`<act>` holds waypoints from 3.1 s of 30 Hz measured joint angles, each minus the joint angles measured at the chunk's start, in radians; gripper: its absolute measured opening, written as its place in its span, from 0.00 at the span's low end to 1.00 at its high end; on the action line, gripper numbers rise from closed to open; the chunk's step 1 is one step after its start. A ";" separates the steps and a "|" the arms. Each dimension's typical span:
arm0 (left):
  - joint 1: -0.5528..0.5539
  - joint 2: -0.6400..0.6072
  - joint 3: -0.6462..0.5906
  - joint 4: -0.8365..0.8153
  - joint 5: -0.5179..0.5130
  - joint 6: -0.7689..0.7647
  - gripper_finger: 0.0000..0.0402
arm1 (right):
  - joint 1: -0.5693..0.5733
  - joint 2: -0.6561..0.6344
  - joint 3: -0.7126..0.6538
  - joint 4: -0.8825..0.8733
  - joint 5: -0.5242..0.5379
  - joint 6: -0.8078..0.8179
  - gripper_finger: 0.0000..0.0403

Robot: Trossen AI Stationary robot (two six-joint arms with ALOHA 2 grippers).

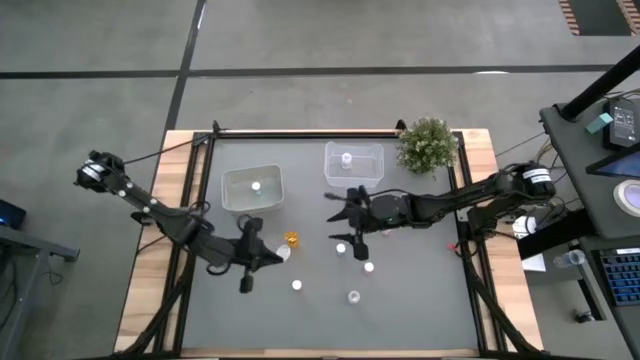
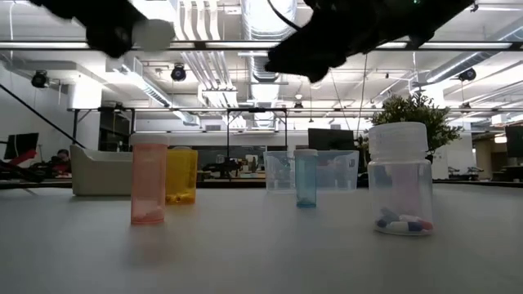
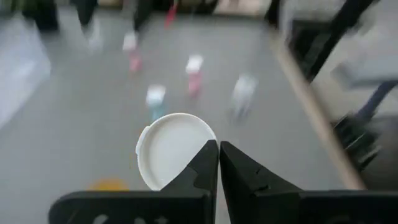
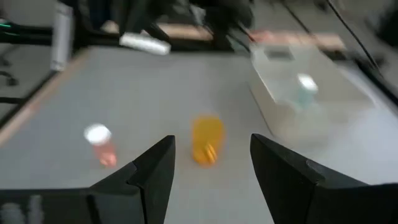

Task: Pick and place medicine bottles into bin by pill shape (circle, oval)
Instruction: Put the big orange pill bottle into the transparent bin

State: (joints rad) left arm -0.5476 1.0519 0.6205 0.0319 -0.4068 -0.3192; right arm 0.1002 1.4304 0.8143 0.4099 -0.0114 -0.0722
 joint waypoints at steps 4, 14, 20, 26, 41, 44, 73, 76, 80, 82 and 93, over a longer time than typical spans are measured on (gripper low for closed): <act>0.001 -0.042 -0.047 0.203 0.010 0.093 0.00 | 0.000 0.077 0.027 0.173 -0.078 -0.106 0.50; 0.012 0.031 -0.178 0.615 0.013 0.152 0.00 | -0.002 0.179 0.282 0.050 -0.241 -0.362 0.50; 0.013 0.094 -0.188 0.688 0.017 0.153 0.00 | -0.009 0.247 0.420 -0.102 -0.364 -0.423 0.50; 0.014 0.127 -0.188 0.720 0.017 0.149 0.00 | -0.008 0.287 0.493 -0.174 -0.452 -0.454 0.50; 0.017 0.139 -0.189 0.787 0.028 0.193 0.00 | -0.009 0.285 0.499 -0.165 -0.460 -0.502 0.16; 0.018 0.140 -0.189 0.784 0.028 0.195 0.00 | -0.009 0.285 0.499 -0.168 -0.461 -0.501 0.11; 0.018 0.008 -0.205 0.477 -0.272 0.484 0.44 | -0.165 0.285 0.492 -0.398 -0.456 0.178 0.04; 0.018 -0.007 -0.205 0.415 -0.359 0.493 0.44 | -0.185 0.287 0.487 -0.398 -0.411 0.314 0.04; 0.018 -0.017 -0.206 0.349 -0.407 0.487 0.44 | -0.196 0.320 0.487 -0.394 -0.327 0.459 0.04; 0.018 -0.018 -0.211 0.340 -0.414 0.485 0.44 | -0.197 0.349 0.485 -0.387 -0.324 0.520 0.04; 0.018 -0.017 -0.215 0.266 -0.433 0.484 0.44 | -0.222 0.479 0.503 -0.239 -0.468 0.778 0.04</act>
State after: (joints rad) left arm -0.5293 1.0346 0.4054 0.2983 -0.8395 0.1650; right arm -0.1215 1.9091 1.3169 0.1706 -0.4795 0.7059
